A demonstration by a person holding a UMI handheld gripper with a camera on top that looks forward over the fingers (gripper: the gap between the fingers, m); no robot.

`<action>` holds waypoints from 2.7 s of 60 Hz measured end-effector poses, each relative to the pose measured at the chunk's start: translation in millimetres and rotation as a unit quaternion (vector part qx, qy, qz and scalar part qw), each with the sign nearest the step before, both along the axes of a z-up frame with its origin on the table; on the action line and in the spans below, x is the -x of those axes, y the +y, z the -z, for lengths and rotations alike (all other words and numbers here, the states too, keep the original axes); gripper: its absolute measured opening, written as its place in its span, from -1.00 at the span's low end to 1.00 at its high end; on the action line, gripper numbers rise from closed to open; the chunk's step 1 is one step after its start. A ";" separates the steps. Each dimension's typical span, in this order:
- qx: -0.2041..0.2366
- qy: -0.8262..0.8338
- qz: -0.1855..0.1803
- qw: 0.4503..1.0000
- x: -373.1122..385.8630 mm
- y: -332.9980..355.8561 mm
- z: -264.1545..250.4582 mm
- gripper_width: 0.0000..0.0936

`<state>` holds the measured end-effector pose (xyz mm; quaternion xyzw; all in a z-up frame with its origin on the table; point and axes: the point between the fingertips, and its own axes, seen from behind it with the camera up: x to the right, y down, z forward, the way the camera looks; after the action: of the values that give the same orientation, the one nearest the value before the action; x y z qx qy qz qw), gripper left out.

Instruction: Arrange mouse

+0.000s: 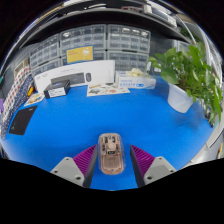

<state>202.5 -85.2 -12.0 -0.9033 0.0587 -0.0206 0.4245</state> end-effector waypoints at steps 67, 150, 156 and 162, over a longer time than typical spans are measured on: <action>-0.139 -0.016 -0.009 0.990 267.1 113.3 -272.4 -0.36; -0.005 0.014 -0.071 0.997 441.9 131.8 -105.3 0.82; -0.027 0.020 -0.051 0.998 396.0 118.1 -140.3 0.83; -0.040 0.024 -0.037 0.998 341.4 100.0 -165.0 0.83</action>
<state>-138.9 14.8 153.0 -0.8876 0.0364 0.0192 0.4588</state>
